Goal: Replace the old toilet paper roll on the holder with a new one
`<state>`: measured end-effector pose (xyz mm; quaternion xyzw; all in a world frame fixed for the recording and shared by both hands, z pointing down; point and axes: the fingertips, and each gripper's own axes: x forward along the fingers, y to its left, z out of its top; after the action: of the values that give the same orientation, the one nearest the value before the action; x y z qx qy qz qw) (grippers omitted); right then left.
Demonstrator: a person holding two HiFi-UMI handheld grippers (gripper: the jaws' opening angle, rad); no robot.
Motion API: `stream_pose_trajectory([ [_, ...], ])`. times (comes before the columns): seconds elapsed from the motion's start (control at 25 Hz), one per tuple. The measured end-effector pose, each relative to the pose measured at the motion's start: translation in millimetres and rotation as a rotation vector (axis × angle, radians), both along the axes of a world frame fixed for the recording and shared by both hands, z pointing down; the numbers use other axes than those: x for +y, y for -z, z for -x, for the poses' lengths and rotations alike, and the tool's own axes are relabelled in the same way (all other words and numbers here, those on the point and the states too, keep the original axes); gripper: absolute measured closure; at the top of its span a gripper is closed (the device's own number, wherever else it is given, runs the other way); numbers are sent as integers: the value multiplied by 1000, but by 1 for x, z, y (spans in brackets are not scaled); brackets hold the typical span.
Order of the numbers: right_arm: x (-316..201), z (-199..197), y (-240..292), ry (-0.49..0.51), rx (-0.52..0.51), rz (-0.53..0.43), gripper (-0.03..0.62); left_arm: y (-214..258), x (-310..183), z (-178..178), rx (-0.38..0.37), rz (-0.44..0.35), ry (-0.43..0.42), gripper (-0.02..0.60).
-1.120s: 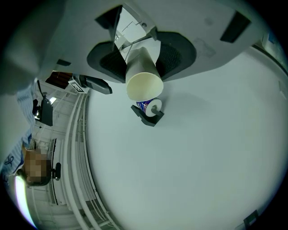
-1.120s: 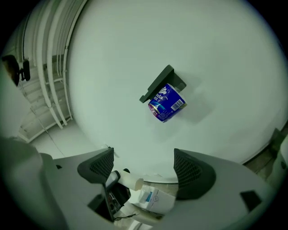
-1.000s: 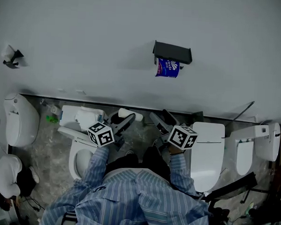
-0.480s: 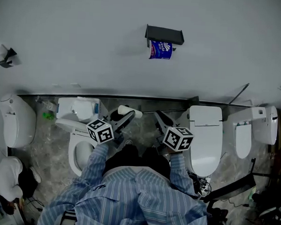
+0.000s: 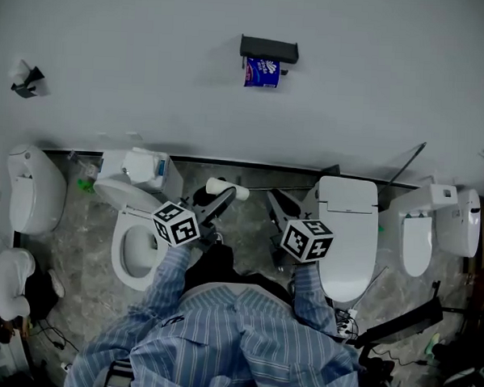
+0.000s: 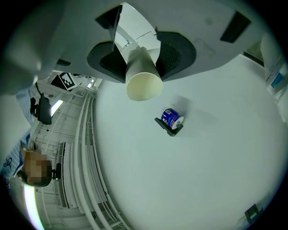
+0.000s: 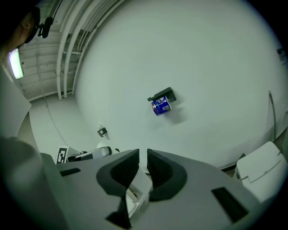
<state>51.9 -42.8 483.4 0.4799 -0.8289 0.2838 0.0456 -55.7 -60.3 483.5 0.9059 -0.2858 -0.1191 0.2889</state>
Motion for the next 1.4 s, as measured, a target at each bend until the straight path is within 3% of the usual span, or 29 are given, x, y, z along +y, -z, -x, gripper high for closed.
stream_pose_trajectory([
  [0.32,76,-24,-7,59,25,0,536,-5,75,-38,-7,6,21,380],
  [0.76,139,-17,-26,137,64,17,536,-30,158,-43,8,54,72,380],
  [1.4,164,-39,-25,155,62,5,536,-27,187,-61,-29,49,77,380],
])
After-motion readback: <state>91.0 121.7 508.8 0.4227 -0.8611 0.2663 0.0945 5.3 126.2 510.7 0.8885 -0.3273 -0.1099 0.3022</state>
